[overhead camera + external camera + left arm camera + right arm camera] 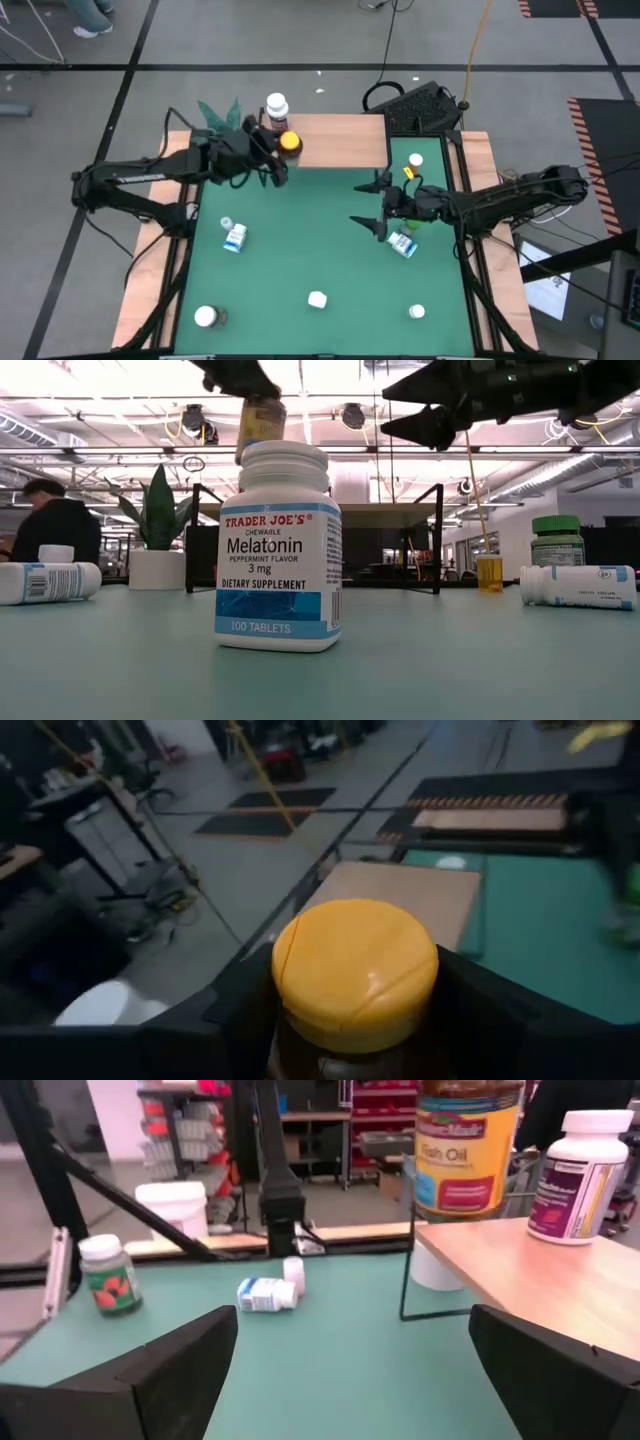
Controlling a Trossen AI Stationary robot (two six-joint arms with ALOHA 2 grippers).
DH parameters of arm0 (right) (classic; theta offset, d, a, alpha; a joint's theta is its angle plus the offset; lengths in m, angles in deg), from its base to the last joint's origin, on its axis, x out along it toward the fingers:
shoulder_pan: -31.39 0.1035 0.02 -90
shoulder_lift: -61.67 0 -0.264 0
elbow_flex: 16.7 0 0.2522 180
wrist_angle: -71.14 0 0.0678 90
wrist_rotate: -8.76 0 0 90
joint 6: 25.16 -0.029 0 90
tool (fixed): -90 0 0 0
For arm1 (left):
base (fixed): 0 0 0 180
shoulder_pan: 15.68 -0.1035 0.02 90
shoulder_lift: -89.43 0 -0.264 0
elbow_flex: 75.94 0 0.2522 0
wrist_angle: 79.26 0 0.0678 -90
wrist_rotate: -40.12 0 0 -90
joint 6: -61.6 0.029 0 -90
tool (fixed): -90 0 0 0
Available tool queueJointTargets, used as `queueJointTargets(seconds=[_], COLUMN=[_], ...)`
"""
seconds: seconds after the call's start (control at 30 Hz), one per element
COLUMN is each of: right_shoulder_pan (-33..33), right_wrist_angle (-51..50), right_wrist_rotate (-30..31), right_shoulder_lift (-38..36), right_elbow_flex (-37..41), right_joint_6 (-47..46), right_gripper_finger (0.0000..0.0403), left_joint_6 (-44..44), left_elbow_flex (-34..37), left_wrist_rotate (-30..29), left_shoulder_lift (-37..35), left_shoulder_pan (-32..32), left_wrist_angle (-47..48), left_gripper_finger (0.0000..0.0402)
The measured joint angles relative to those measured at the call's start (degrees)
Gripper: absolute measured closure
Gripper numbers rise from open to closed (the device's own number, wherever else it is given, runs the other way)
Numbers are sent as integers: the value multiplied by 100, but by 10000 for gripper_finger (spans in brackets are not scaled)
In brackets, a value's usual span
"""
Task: Pick and place medicine bottles onto shelf by color
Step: Put the big yellow pill bottle on the shelf aligned with the white purple pill bottle
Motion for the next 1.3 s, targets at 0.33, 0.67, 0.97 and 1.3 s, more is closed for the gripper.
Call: queueJointTargets(seconds=[0.33, 0.67, 0.97, 1.3], right_shoulder_pan=[-14, -14, -8, -8], right_wrist_angle=[193, 169, 164, 173], right_wrist_rotate=[-4, -4, -4, -5], right_shoulder_lift=[-22, -22, -20, -17], right_elbow_flex=[116, 116, 116, 116], right_joint_6=[-112, -263, -327, -329], right_gripper_finger=[10, 10, 9, 9], left_joint_6=[-33, -304, -547, -668], left_elbow_flex=[470, 1571, 1722, 1725], left_wrist_rotate=[564, 1578, 1793, 1882], left_shoulder_lift=[-74, -296, -291, -224], left_shoulder_pan=[-1154, -2037, -2374, -2481], left_wrist_angle=[-131, -1529, -1781, -1816], left_gripper_finger=[179, 168, 169, 165])
